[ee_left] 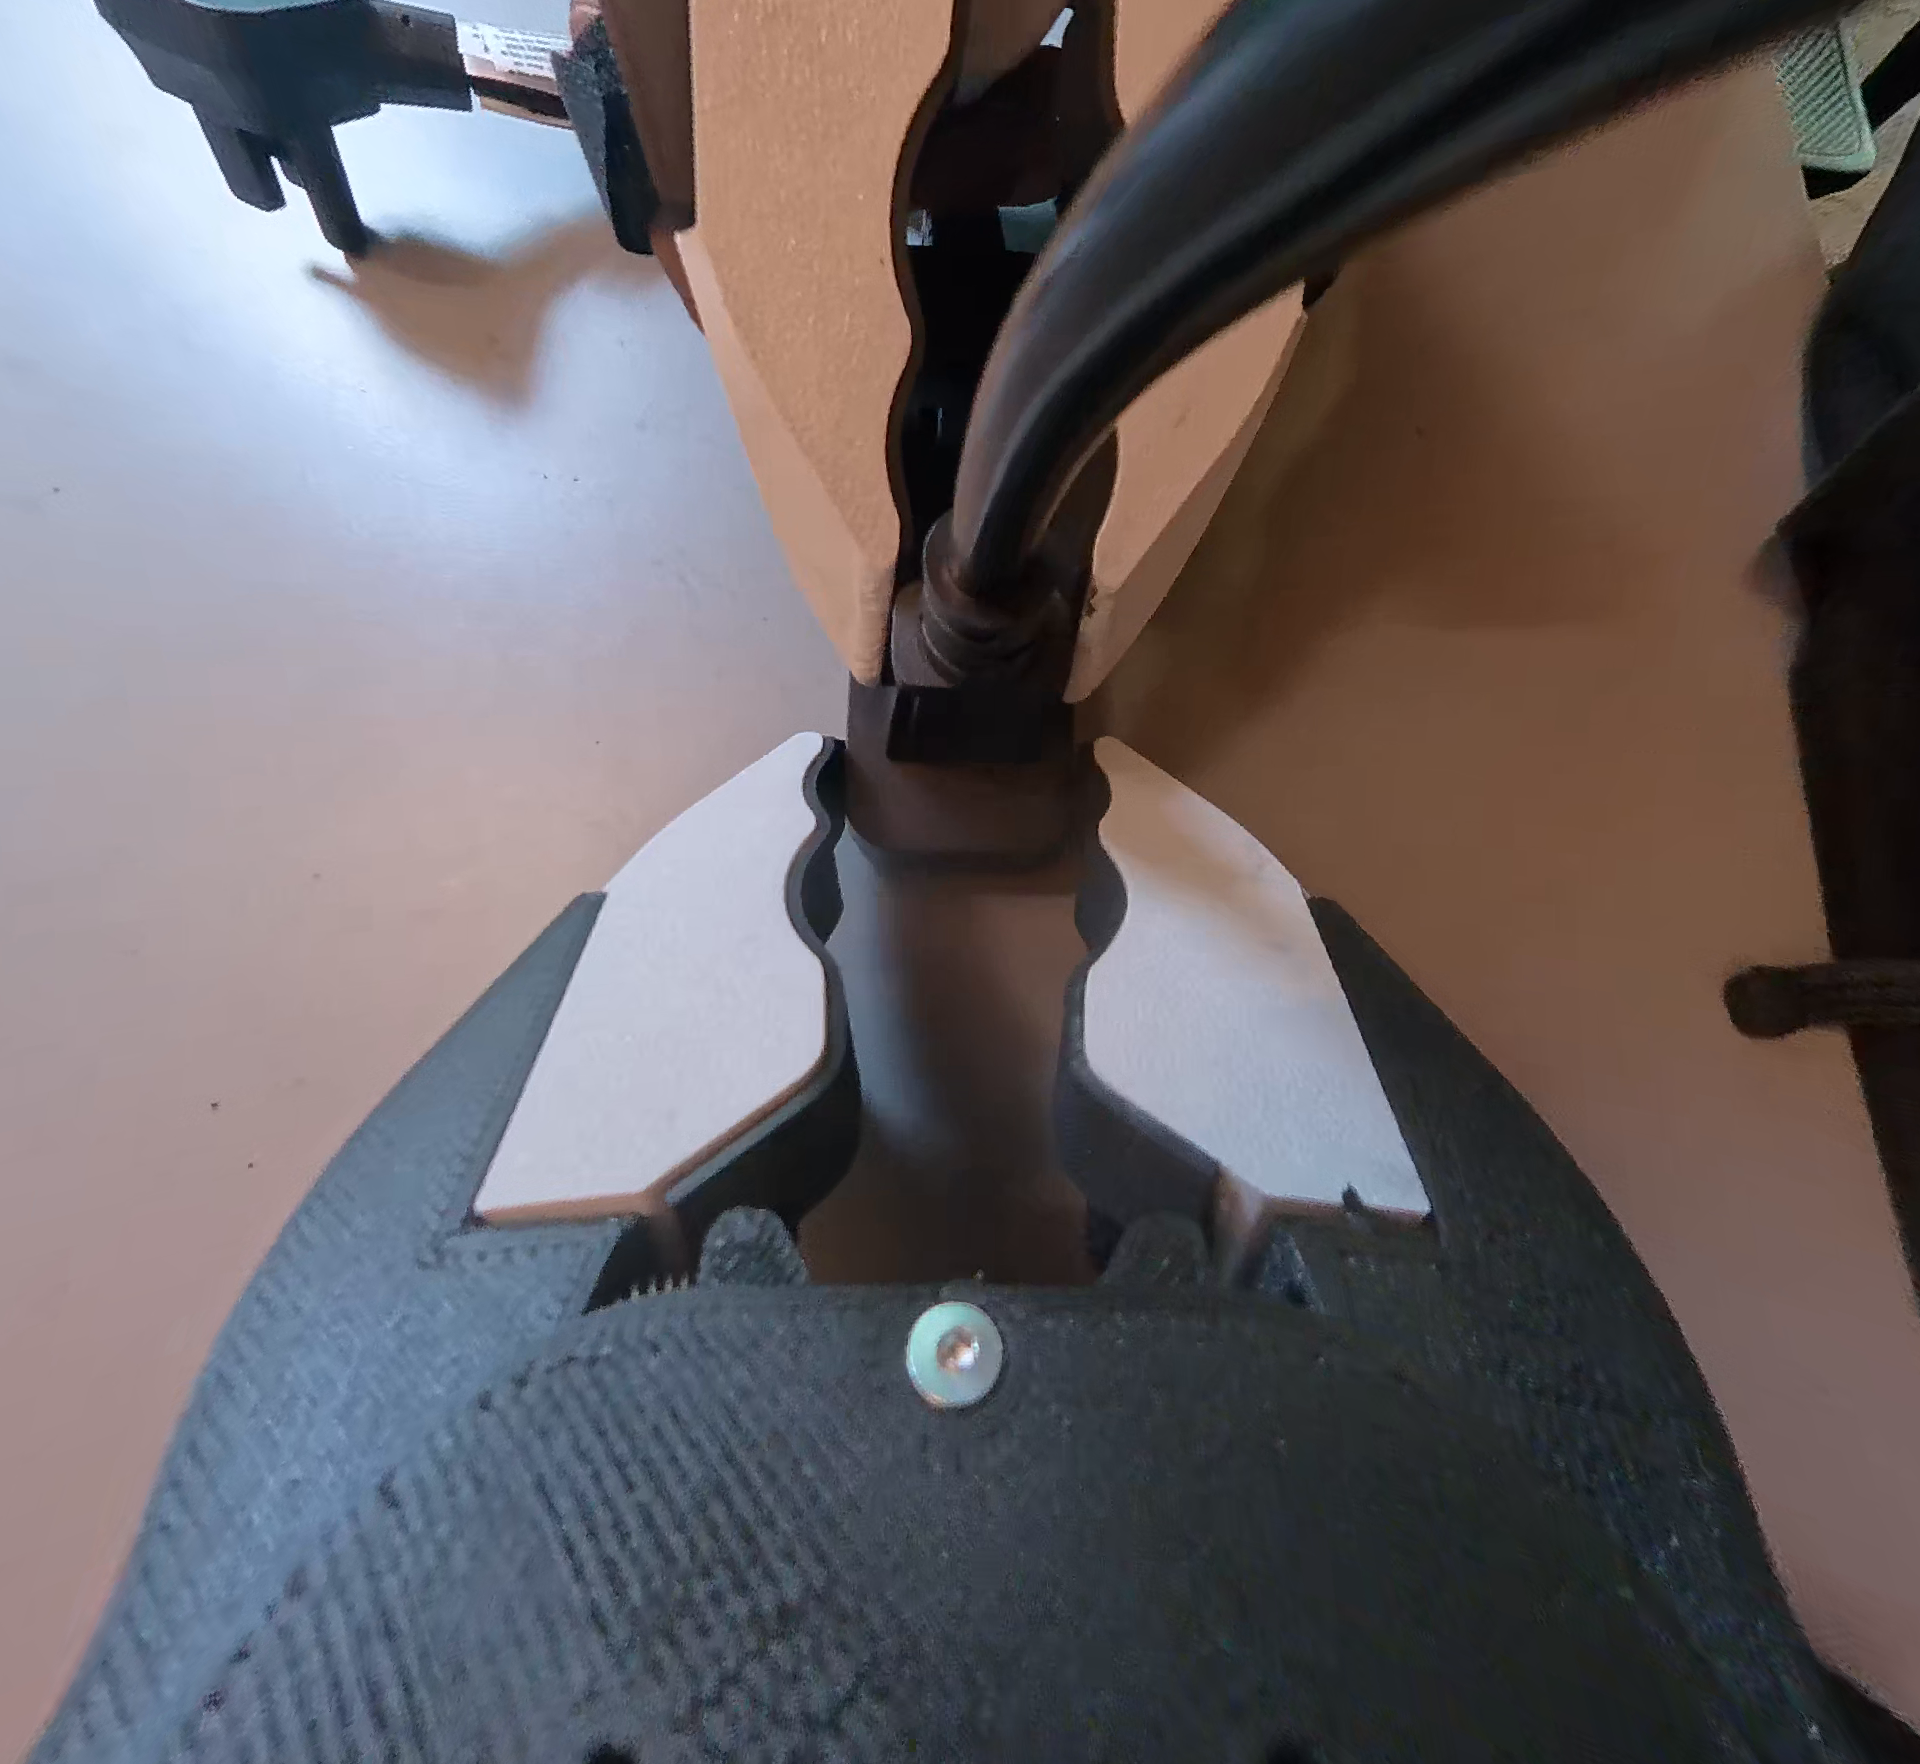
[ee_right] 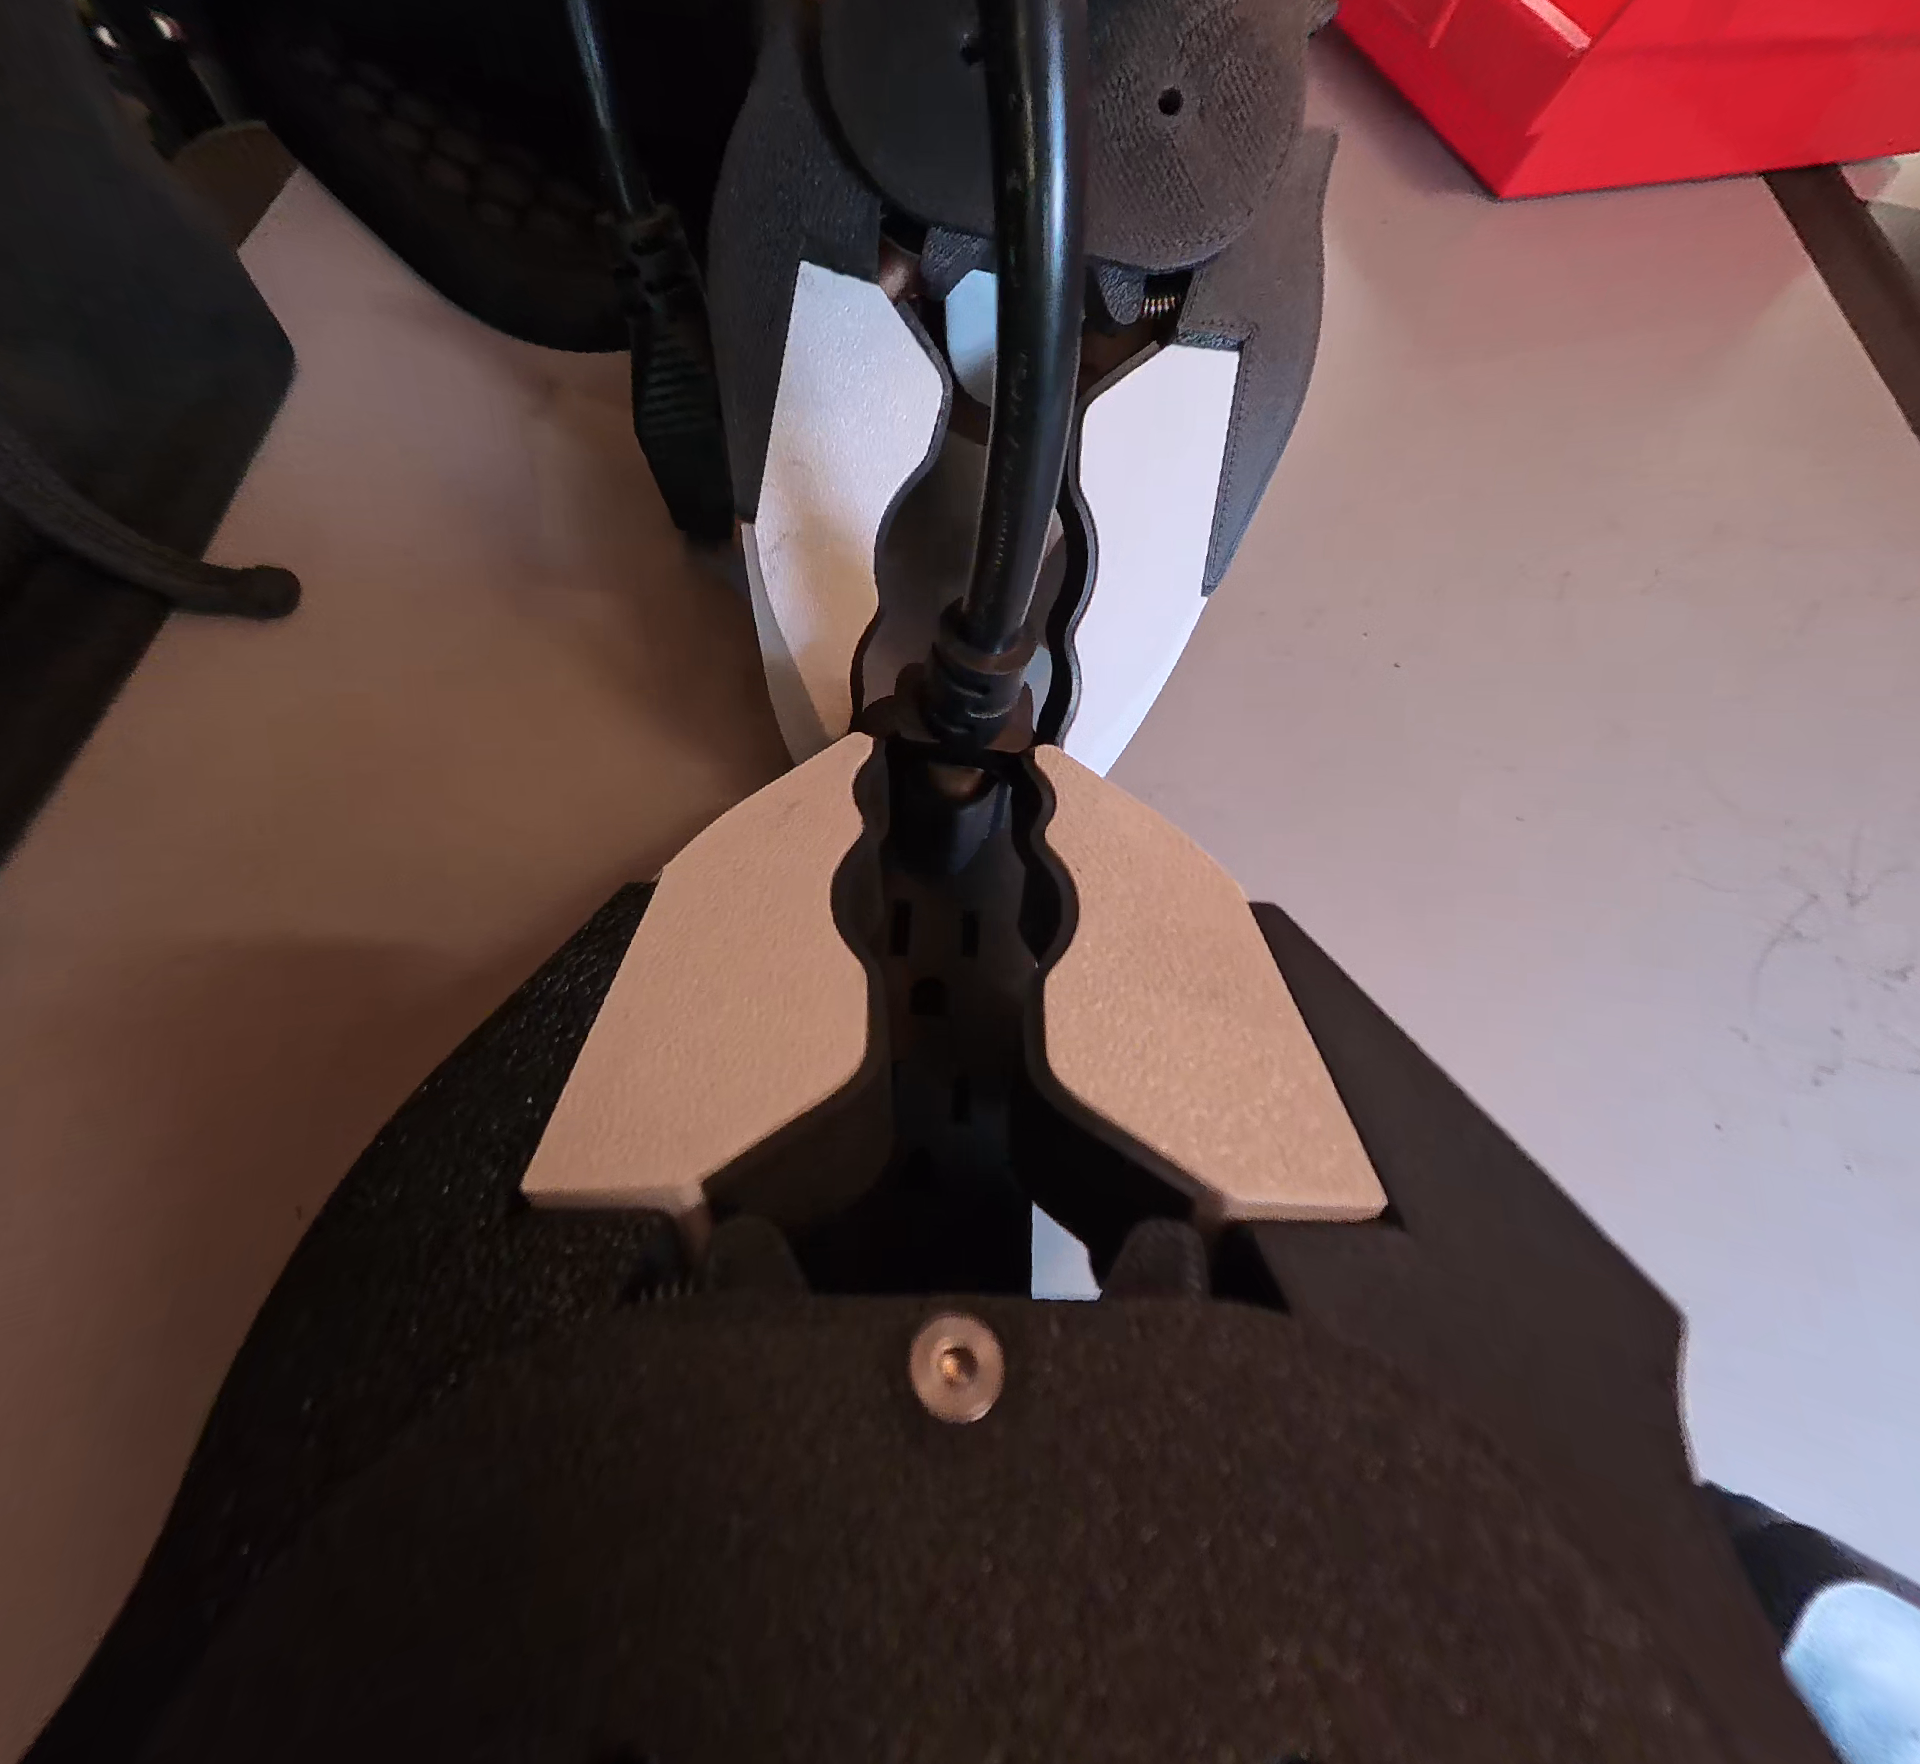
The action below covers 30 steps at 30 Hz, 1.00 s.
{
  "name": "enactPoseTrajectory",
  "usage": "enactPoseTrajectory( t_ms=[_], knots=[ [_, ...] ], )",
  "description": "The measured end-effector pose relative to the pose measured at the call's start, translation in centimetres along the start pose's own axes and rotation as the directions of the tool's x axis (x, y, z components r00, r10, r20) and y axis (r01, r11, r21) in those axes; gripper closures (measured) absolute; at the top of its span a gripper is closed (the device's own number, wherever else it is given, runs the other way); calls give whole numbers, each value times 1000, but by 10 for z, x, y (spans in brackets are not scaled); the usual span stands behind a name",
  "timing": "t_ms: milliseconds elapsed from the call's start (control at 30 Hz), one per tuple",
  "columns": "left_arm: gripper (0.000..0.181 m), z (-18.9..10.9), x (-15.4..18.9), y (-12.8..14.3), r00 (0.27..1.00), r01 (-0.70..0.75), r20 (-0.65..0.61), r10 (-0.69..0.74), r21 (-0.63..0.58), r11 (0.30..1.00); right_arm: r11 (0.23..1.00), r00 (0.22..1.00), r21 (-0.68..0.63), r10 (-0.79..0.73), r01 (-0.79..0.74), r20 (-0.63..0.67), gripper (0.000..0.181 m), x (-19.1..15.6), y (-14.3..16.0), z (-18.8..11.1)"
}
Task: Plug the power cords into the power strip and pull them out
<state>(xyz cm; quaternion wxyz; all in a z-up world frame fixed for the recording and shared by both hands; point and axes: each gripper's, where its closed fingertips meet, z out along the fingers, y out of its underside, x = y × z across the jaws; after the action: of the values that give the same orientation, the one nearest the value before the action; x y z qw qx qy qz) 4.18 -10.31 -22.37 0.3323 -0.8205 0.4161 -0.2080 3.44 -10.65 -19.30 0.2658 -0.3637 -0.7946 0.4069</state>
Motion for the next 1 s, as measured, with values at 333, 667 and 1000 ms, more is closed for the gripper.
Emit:
enactPoseTrajectory(
  t_ms=[333,667,1000],
  knots=[
    [138,1,7,0,999,-43,5,43,-6,999,987,985,1,162,-163,62,160,-6,-3,1],
    [138,3,3,-1,999,-34,29,35,-29,999,994,994,13,106,-107,40,160,-4,-2,-2],
    [138,4,5,-1,1000,2,11,-1,-29,1000,990,986,17,140,-142,86,160,-5,-1,-3]
  ],
)
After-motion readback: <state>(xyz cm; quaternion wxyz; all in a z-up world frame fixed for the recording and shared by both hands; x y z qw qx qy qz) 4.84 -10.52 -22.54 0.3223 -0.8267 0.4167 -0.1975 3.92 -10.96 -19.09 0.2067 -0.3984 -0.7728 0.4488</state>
